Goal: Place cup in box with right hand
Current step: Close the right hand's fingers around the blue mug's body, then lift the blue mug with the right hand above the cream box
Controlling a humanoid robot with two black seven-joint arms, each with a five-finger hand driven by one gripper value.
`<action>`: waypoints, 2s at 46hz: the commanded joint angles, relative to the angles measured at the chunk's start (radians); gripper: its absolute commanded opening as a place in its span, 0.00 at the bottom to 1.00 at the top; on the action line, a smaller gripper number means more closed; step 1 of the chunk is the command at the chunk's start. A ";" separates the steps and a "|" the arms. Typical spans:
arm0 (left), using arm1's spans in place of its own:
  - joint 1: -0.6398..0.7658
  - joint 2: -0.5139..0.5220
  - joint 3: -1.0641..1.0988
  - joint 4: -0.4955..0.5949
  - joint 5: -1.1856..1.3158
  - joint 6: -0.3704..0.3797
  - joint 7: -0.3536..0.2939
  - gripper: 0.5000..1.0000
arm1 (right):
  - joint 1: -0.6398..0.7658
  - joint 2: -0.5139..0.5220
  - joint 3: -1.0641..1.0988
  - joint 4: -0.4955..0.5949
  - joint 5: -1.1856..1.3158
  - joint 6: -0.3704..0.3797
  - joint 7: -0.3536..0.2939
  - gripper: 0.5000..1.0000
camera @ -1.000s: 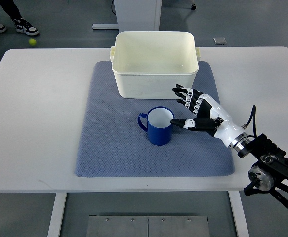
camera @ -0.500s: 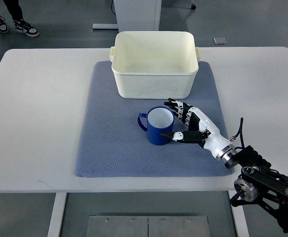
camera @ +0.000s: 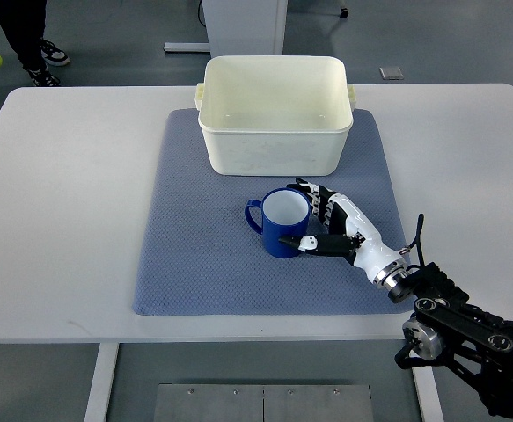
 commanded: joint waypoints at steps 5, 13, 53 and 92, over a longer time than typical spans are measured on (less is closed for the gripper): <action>-0.001 0.000 0.000 0.000 0.000 0.000 0.000 1.00 | 0.005 0.014 -0.001 -0.011 0.000 -0.011 -0.001 0.94; 0.000 0.000 0.000 0.000 0.000 0.000 0.000 1.00 | 0.006 0.020 -0.003 -0.016 0.000 -0.011 -0.001 0.95; -0.001 0.000 0.000 0.000 0.000 0.000 0.000 1.00 | 0.038 0.047 -0.072 -0.028 0.000 -0.010 0.045 0.46; 0.000 0.000 0.000 0.000 0.000 0.000 0.000 1.00 | 0.129 -0.199 -0.086 0.124 0.044 -0.005 0.099 0.00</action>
